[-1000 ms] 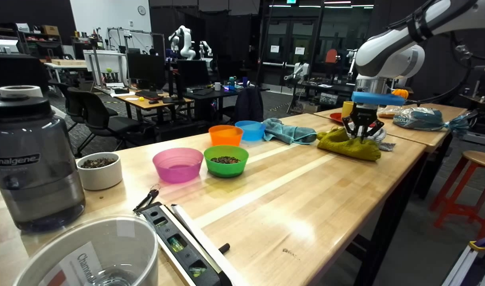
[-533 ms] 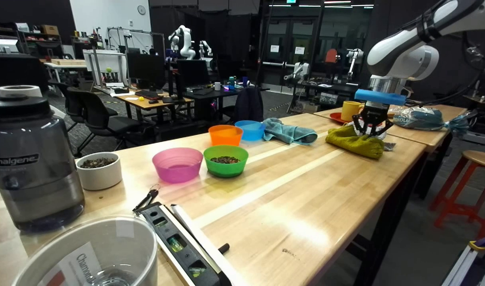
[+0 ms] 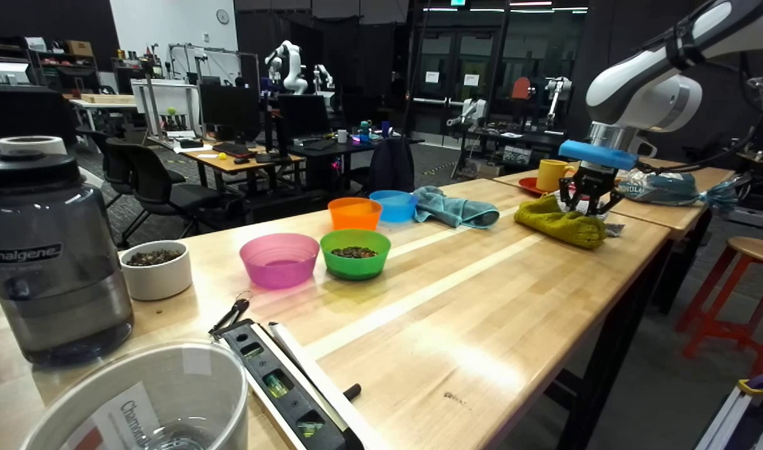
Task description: Fold the green thing
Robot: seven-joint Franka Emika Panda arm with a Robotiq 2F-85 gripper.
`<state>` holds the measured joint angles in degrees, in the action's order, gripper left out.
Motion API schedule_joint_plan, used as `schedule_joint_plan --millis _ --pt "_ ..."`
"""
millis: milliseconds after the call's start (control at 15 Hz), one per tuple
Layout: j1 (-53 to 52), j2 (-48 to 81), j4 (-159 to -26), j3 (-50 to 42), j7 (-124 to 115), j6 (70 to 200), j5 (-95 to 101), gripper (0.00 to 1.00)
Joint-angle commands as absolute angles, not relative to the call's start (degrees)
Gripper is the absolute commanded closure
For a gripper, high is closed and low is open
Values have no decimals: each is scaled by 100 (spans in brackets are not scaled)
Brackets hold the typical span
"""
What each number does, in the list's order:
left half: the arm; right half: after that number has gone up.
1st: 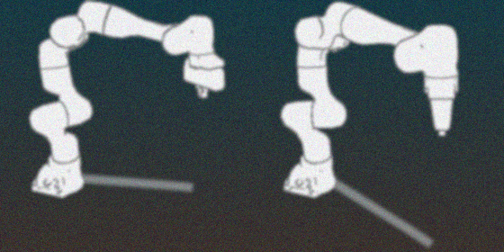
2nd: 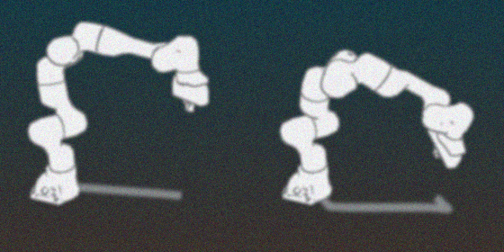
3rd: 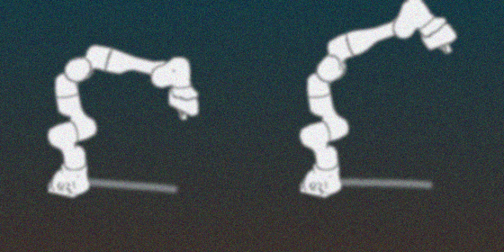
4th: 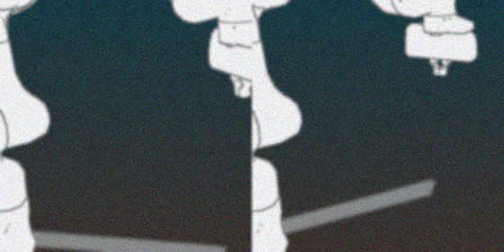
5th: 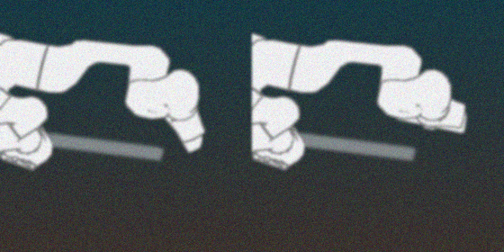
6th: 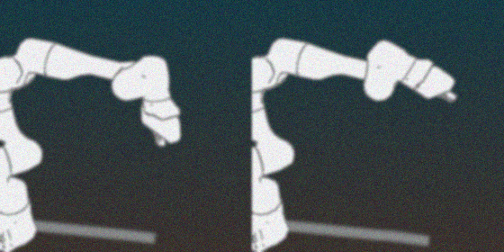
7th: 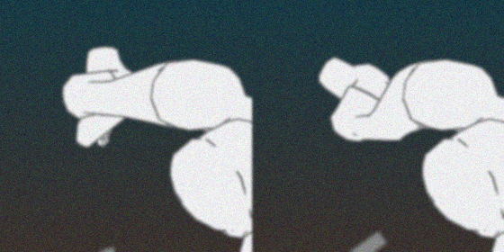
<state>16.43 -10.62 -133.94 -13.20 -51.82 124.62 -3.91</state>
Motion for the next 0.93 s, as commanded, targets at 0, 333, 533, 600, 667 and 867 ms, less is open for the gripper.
schedule_joint_plan --millis 0,333,533,600,667,867 --pt "1763 -1719 -13999 -1243 -5344 12665 -144 34" --pt "1807 -2408 -14261 -969 -5451 12525 218 2" --pt "1757 -2611 -14129 -738 -5498 12518 324 0" --pt "1734 -2674 -14085 -669 -5478 12535 317 0" --pt "1710 -2717 -14039 -610 -5447 12539 287 0" --pt "1536 -2800 -13855 -444 -5097 12452 219 0"
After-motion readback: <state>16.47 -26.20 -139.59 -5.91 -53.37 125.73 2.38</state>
